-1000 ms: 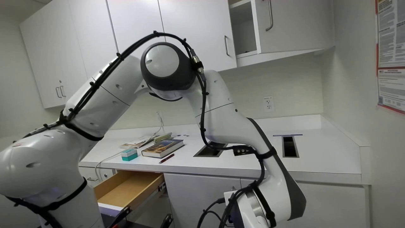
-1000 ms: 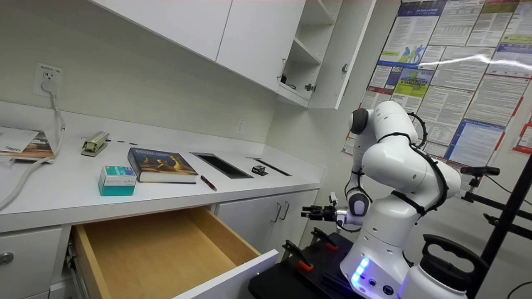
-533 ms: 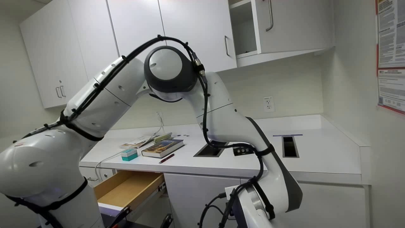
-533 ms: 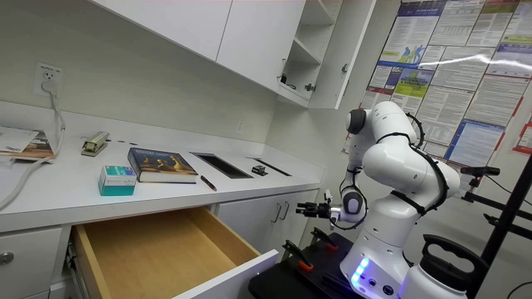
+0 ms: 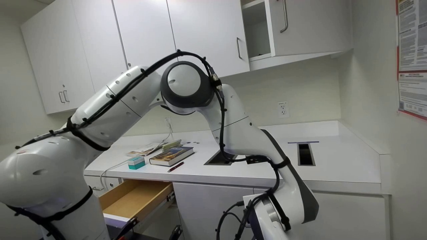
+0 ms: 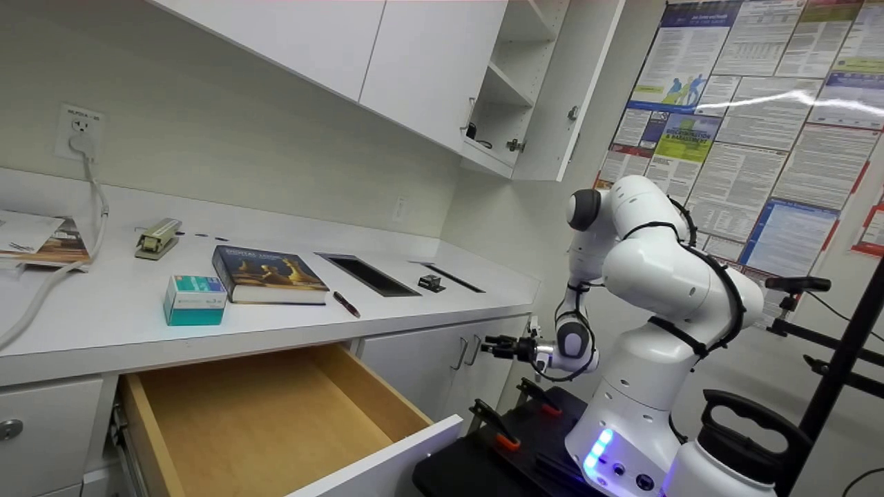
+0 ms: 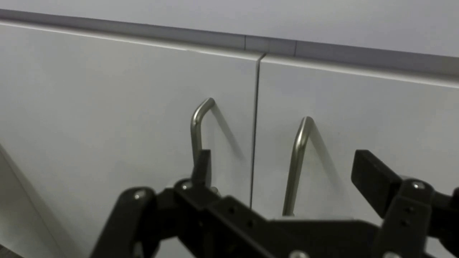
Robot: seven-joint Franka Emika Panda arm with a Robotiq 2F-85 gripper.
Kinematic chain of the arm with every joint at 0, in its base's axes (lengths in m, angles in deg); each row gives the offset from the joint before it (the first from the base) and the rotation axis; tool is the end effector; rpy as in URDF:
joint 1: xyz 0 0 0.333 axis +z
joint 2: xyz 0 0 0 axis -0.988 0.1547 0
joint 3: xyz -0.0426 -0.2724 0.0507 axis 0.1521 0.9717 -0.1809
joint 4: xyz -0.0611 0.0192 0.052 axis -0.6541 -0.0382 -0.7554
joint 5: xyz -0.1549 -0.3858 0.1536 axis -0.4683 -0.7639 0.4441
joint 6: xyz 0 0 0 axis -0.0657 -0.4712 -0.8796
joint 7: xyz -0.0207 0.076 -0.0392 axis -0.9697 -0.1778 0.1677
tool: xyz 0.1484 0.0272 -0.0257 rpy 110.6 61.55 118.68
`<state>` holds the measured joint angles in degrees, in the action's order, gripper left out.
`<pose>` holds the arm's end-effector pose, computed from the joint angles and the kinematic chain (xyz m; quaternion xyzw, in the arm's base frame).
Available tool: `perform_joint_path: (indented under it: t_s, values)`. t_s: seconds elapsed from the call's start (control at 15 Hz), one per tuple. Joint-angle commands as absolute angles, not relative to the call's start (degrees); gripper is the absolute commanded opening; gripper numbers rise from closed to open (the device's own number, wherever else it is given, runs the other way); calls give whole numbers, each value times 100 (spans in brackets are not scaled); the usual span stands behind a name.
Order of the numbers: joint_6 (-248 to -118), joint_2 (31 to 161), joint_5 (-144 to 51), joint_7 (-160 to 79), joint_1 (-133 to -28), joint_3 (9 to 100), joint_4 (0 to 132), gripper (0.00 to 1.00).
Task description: Open the rightmost cabinet door of the lower cabinet
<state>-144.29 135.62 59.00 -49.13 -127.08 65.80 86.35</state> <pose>0.3241 -0.3831 -0.0983 -0.1598 0.7812 0.1011 0.5949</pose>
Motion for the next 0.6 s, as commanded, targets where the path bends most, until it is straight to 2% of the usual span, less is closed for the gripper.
perform_joint_path:
  t_s: [0.0, 0.13, 0.2, 0.33, 0.53]
  values:
    - [-14270, 13784, 6102, -5182, -12663, 6578, 8344, 100]
    - [-14264, 13850, 6118, -5267, -12666, 6575, 8246, 100]
    - [-14255, 13881, 6123, -5280, -12670, 6572, 8201, 75]
    - [-14252, 13928, 6114, -5316, -12666, 6570, 8139, 66]
    - [-14238, 13979, 6095, -5335, -12670, 6568, 8077, 41]
